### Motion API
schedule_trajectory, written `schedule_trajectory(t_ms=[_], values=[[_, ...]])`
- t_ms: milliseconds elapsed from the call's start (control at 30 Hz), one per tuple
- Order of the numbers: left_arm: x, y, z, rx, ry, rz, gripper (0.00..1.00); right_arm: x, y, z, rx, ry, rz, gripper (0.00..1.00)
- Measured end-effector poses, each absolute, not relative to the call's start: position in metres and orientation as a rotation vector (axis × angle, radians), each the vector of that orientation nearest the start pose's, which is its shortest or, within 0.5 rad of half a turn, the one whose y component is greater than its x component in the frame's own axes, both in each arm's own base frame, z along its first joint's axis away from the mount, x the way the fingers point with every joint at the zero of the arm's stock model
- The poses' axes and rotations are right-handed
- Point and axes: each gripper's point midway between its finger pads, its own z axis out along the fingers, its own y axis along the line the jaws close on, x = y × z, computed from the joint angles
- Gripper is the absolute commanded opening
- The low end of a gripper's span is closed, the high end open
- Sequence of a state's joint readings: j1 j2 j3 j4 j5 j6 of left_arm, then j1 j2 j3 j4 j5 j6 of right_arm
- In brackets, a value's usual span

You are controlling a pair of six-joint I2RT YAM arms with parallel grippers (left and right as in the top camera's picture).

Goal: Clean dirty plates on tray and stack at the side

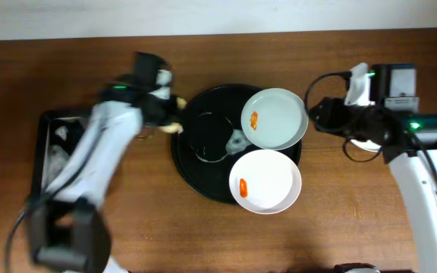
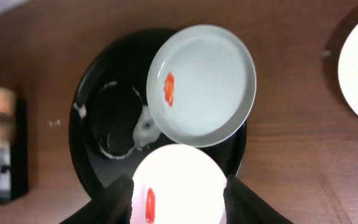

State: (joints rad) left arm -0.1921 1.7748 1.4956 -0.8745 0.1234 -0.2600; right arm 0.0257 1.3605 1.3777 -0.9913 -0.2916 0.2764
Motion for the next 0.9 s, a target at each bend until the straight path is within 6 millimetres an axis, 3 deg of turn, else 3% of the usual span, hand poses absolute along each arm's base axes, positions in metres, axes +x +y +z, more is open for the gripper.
schedule_trajectory(t_ms=[33,67,100,133,200,233,367,500,533,600,667,767,800,833,900], values=[[0.406,-0.047,0.177,-0.197,2.679,-0.227,0.00,0.340,0.062,0.237,0.188,2.557,0.467,0.49],[0.397,-0.002,0.185,-0.307,2.671,-0.136,0.00,0.340,0.060,0.237,0.189,2.557,0.453,0.49],[0.394,0.024,0.179,-0.349,2.680,-0.052,0.00,0.341,0.059,0.236,0.190,2.556,0.442,0.49],[0.384,0.061,0.158,-0.387,2.725,0.098,0.00,0.341,0.058,0.235,0.191,2.559,0.434,0.49],[0.385,0.091,0.131,-0.392,2.727,0.226,0.00,0.342,0.057,0.233,0.182,2.567,0.424,0.50],[0.382,0.101,0.104,-0.379,2.758,0.312,0.00,0.344,0.057,0.228,0.181,2.579,0.418,0.49],[0.362,0.117,0.003,-0.355,2.944,0.493,0.00,0.346,0.056,0.226,0.183,2.585,0.413,0.49],[0.367,0.121,0.003,-0.358,2.932,0.525,0.01,0.346,0.056,0.225,0.182,2.585,0.412,0.49],[0.365,0.120,0.006,-0.361,2.942,0.515,0.06,0.346,0.056,0.226,0.183,2.584,0.413,0.49],[0.369,0.114,0.027,-0.367,2.900,0.456,0.17,0.346,0.056,0.226,0.183,2.584,0.413,0.49],[0.375,0.112,0.050,-0.376,2.836,0.420,0.19,0.346,0.056,0.225,0.182,2.585,0.412,0.49],[0.366,0.109,0.038,-0.374,2.857,0.406,0.23,0.346,0.056,0.225,0.182,2.585,0.412,0.49],[0.361,0.109,0.027,-0.380,2.859,0.406,0.39,0.345,0.056,0.225,0.183,2.587,0.413,0.49],[0.352,0.111,0.016,-0.396,2.870,0.408,0.44,0.346,0.056,0.225,0.183,2.585,0.413,0.49],[0.344,0.120,0.012,-0.447,2.877,0.402,0.49,0.346,0.056,0.226,0.183,2.585,0.413,0.49]])
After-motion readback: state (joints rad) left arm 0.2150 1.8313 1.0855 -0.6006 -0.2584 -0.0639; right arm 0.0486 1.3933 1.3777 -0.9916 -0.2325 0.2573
